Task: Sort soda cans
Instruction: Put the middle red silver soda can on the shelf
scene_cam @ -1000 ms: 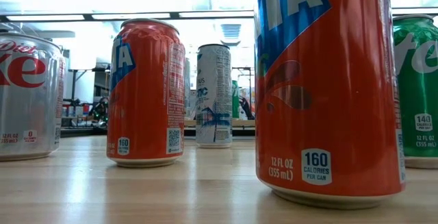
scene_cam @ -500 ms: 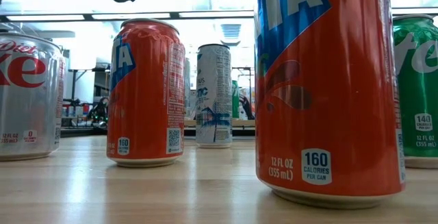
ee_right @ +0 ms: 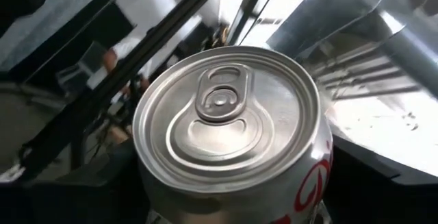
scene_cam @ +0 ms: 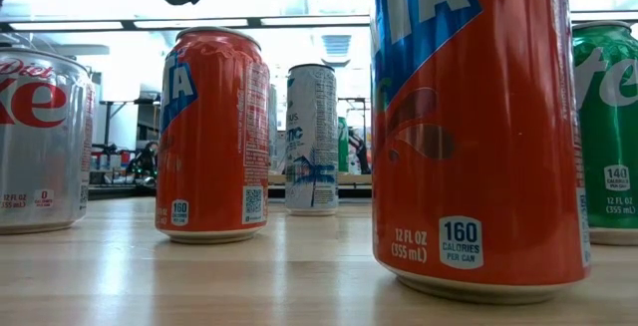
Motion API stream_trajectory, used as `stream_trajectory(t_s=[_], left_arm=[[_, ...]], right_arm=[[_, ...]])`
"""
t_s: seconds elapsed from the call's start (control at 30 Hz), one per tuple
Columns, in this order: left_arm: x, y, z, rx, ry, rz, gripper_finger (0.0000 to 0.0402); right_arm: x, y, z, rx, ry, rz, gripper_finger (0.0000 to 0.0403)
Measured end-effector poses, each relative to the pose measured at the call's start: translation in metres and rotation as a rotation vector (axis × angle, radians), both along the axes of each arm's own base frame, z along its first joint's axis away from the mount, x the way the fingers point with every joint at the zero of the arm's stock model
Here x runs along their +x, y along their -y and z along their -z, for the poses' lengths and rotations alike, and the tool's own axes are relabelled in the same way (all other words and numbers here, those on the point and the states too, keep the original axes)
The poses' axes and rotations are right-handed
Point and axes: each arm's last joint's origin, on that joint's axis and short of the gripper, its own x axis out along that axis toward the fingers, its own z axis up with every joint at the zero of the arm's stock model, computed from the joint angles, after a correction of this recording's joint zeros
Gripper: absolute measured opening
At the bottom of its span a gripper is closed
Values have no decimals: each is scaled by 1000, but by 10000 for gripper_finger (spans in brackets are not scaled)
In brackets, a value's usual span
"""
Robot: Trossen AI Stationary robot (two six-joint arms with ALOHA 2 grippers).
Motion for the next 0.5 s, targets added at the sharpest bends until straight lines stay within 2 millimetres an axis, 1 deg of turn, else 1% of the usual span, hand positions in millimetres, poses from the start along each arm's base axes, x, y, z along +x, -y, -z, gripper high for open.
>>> stream_trajectory(t_s=[0.1,0.23,0.4,0.5], left_arm=[[0,-2,0,7,-11,8,354],[-5,-13,-6,79,8,50,375],[-11,-37,-15,110,1,68,378],[-15,-52,-19,140,-9,53,374]], right_arm=[[1,0,3,-2,-31,4,309],[-5,2,-4,46,-21,-13,308],[-18,8,-19,114,-44,-28,304],[-31,14,-31,185,-76,-16,304]])
